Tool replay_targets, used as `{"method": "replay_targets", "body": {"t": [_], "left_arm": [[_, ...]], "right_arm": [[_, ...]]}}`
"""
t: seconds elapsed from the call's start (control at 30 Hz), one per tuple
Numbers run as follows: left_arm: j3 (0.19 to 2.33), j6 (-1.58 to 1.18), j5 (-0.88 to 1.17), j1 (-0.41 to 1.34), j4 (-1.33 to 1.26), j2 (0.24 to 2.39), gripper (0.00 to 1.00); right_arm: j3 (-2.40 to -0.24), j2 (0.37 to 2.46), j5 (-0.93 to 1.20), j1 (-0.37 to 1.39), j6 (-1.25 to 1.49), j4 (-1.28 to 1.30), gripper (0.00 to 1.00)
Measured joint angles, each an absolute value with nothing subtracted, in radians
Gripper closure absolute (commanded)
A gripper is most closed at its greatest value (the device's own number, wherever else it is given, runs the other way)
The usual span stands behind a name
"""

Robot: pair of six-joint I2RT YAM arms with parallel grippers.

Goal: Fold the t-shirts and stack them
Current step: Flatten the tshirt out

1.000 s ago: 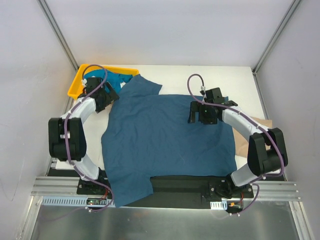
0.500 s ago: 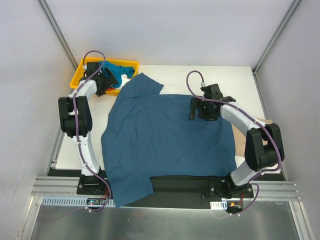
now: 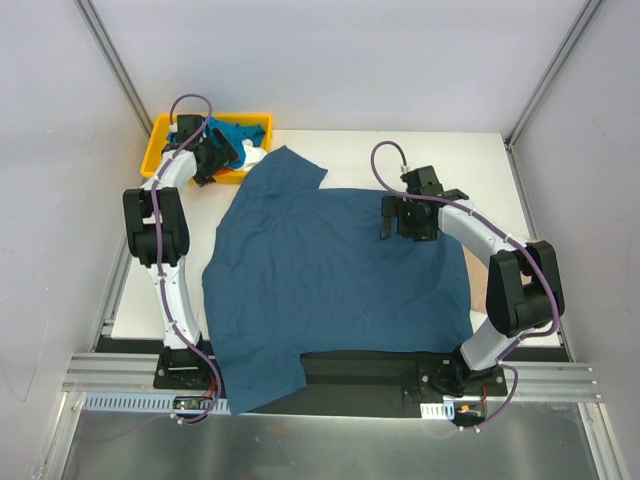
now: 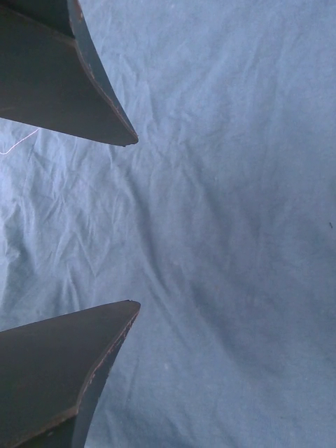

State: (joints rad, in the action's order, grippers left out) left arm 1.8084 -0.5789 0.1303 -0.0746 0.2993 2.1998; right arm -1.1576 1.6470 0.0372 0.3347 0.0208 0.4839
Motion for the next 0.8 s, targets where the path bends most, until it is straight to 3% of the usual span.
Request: {"method": "replay_targets", "body": {"t": [0.17, 0.57, 0.8], "left_arm": [[1.655, -0.580, 0.122, -0.073, 0.221, 2.079, 0.01], [1.147, -0.588, 0.155, 0.052, 0.127, 1.419, 0.01], [1.106, -0.581, 0.201, 0.235, 0.125, 1.508, 0.01]], "right_arm": [[-1.157, 1.634, 0.034, 0.335, 0.018, 0.487, 0.03], [-1.112, 1.536, 0.035, 0.344, 0.026, 0.488, 0.03], [-1.138, 1.602, -0.014, 0.336, 0.080, 0.501, 0.03]]}}
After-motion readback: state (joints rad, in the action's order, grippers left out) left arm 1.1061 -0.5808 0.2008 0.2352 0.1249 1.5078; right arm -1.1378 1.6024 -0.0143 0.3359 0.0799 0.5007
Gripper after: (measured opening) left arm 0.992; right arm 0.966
